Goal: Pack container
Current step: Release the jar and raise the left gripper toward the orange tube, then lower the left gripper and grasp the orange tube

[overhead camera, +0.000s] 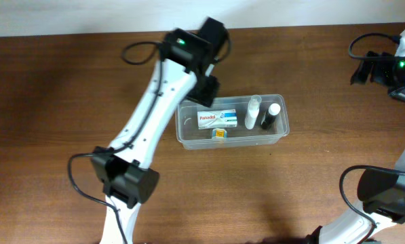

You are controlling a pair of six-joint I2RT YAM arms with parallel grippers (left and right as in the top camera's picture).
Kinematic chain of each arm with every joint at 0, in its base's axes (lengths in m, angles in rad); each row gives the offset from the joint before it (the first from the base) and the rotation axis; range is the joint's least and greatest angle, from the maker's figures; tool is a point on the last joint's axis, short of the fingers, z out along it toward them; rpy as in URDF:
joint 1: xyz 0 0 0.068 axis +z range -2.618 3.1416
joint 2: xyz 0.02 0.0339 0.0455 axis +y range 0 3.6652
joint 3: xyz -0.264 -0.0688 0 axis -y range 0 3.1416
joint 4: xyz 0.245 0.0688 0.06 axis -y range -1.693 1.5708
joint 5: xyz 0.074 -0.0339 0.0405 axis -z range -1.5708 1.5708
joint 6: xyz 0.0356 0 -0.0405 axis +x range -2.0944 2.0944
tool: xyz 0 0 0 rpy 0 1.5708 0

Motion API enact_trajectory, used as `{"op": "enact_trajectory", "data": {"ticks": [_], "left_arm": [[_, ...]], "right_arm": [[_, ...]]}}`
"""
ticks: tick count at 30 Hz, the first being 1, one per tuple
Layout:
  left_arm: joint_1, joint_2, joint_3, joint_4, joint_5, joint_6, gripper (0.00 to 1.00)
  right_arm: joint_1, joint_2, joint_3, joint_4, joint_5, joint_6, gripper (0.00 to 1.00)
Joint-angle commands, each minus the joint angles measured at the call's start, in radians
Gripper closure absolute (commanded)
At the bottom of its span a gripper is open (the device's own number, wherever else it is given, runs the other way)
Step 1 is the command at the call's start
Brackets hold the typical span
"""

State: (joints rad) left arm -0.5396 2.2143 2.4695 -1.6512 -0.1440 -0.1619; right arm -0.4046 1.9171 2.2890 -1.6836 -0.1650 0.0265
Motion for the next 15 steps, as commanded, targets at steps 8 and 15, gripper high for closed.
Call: {"op": "enact_trajectory", "data": {"ticks": [8,15], "left_arm": [[0.267,-0.022,0.035,-0.031,0.103,-0.01,0.22],[0.305,-0.021,0.035,-0.027,0.134,0.003,0.22]], "right_arm": [[-0.002,-0.008,-0.004,0.0,0.009,0.005,0.02],[-0.002,-0.008,-0.004,0.0,0.009,0.005,0.02]]}}
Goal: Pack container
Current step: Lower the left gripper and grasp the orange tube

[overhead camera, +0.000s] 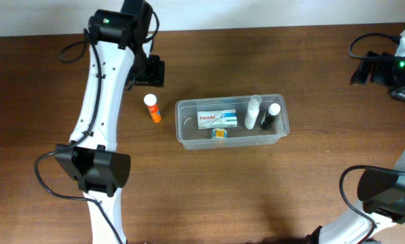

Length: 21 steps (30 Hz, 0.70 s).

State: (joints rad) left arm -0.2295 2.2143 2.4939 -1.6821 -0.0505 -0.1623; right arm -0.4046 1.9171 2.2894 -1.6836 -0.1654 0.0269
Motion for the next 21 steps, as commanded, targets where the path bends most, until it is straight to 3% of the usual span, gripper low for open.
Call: {"op": "enact_trajectory", "data": {"ticks": [1,9,21], "left_arm": [[-0.006,-0.021,0.011,0.006,0.04,0.003,0.22],[-0.005,-0.021,-0.026,0.031,0.037,-0.005,0.22],[-0.003,-0.021,-0.265,0.146,0.037,-0.006,0.22]], "right_arm": [[-0.002,-0.008,-0.005,0.0,0.009,0.005,0.02],[-0.002,-0.008,-0.005,0.0,0.009,0.005,0.02],[-0.002,-0.008,-0.005,0.0,0.009,0.005,0.02]]}}
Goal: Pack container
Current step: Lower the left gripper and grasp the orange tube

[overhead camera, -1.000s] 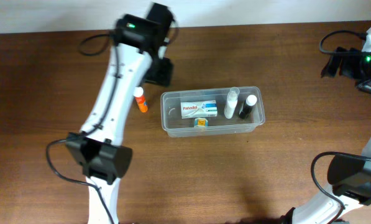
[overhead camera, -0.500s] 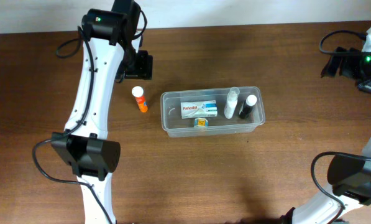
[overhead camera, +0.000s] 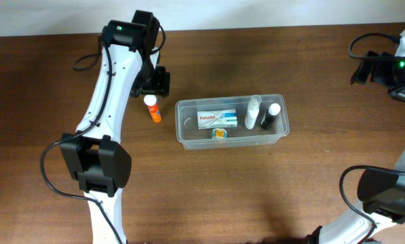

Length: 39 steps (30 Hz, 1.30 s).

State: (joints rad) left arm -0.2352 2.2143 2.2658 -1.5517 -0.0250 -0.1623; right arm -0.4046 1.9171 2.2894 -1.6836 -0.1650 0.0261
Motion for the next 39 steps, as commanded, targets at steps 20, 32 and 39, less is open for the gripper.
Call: {"op": "enact_trajectory", "data": {"ticks": [20,32,39], "left_arm": [[0.003,-0.021,-0.203,0.142,0.011,-0.005,0.24],[0.003,-0.021,-0.203,0.161,0.011,-0.005,0.41],[0.003,-0.021,-0.203,0.165,0.01,-0.005,0.52]], "right_arm": [[-0.002,-0.008,-0.005,0.0,0.009,0.005,0.02],[-0.002,-0.008,-0.005,0.0,0.009,0.005,0.02],[-0.002,-0.008,-0.005,0.0,0.009,0.005,0.02]]}}
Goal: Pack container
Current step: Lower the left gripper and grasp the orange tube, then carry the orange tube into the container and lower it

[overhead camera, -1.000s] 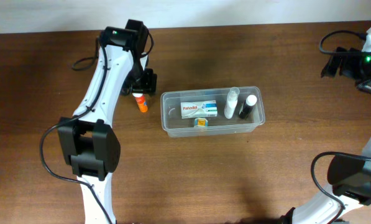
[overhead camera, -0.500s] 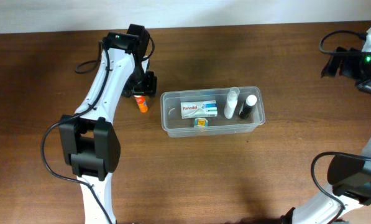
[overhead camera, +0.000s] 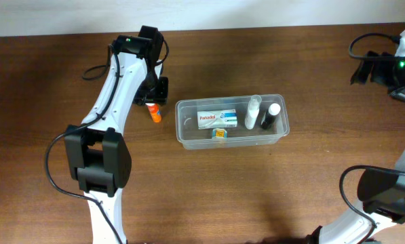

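A clear plastic container (overhead camera: 186,139) sits mid-table. Inside it are a Panadol box (overhead camera: 217,120), a small yellow item (overhead camera: 218,133), a white bottle (overhead camera: 254,111) and a black bottle with a white cap (overhead camera: 271,116). Just left of the container lies an orange glue stick (overhead camera: 155,114). My left gripper (overhead camera: 154,96) is down over the stick's upper end and hides its white cap. Its fingers sit under the wrist, so their state is unclear. My right gripper (overhead camera: 362,70) rests at the far right back, too dark to read.
Cables loop off the left arm near the table's back edge (overhead camera: 100,61). A white object and more cabling sit by the right arm at the back right corner. Both arm bases stand at the front.
My left gripper has shifted slightly toward the front, from beside the glue stick's white cap to over it, so the cap is now covered. The stick, the container and the right arm are where they were.
At first my left gripper was at the container's back left corner, hiding the table there. Then it stood far back left, and the glue stick lay in view beside the container. After that it was close behind the cap, and now it covers it.
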You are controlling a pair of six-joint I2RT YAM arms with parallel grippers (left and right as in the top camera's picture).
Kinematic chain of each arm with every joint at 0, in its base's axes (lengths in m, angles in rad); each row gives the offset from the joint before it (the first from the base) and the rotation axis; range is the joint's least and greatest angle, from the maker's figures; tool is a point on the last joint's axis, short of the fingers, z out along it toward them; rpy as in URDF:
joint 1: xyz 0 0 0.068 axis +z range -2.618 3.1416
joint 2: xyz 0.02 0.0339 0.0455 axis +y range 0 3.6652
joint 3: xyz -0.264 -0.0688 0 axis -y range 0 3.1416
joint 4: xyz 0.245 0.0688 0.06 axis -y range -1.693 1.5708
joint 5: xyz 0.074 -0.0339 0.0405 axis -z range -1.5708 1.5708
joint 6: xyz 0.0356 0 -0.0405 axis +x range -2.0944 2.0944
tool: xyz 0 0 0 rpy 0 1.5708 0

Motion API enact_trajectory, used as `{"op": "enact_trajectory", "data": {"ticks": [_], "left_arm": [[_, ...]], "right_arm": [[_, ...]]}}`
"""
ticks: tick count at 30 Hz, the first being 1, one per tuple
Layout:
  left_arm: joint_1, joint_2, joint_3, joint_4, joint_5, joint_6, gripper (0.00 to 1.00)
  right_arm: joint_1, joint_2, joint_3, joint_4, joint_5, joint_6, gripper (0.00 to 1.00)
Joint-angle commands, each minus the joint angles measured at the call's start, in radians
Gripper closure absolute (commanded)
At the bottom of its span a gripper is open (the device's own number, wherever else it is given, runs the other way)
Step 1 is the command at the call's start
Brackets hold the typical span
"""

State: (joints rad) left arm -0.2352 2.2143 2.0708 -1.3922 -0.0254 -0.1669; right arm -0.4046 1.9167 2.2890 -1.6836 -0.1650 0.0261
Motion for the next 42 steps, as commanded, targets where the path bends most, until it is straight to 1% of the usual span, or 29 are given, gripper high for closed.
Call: {"op": "enact_trajectory", "data": {"ticks": [1,4,5,7,12,18,22,27,30,33,37,39,42], "left_arm": [[0.003,-0.021,-0.008,0.006,0.01,0.0,0.53],[0.008,-0.021,-0.008,0.006,0.01,0.0,0.56],[0.01,-0.021,-0.008,0.006,0.011,0.0,0.59],[0.015,-0.021,-0.008,0.005,0.011,0.0,0.63],[0.021,-0.021,-0.008,0.005,0.011,0.0,0.69],[0.021,-0.022,-0.007,0.004,0.011,0.0,0.72],[0.02,-0.023,0.018,-0.008,0.014,0.0,0.71],[0.02,-0.023,0.127,-0.068,0.031,0.0,0.72],[0.019,-0.023,0.24,-0.126,0.048,0.0,0.71],[0.016,-0.023,0.376,-0.195,0.115,0.0,0.71],[-0.013,-0.023,0.507,-0.28,0.154,0.0,0.71],[-0.04,-0.025,0.547,-0.296,0.168,0.0,0.71],[-0.098,-0.042,0.557,-0.295,0.187,0.0,0.71]], "right_arm": [[-0.002,-0.008,-0.004,0.0,0.009,0.005,0.02],[-0.002,-0.008,-0.004,0.0,0.009,0.005,0.02],[-0.002,-0.008,-0.004,0.0,0.009,0.005,0.02],[-0.002,-0.008,-0.004,0.0,0.009,0.005,0.02],[-0.002,-0.008,-0.004,0.0,0.009,0.005,0.02],[-0.002,-0.008,-0.004,0.0,0.009,0.005,0.02],[-0.002,-0.008,-0.004,0.0,0.009,0.005,0.02],[-0.002,-0.008,-0.004,0.0,0.009,0.005,0.02],[-0.002,-0.008,-0.004,0.0,0.009,0.005,0.02],[-0.002,-0.008,-0.004,0.0,0.009,0.005,0.02],[-0.002,-0.008,-0.004,0.0,0.009,0.005,0.02],[-0.002,-0.008,-0.004,0.0,0.009,0.005,0.02],[-0.002,-0.008,-0.004,0.0,0.009,0.005,0.02]]}}
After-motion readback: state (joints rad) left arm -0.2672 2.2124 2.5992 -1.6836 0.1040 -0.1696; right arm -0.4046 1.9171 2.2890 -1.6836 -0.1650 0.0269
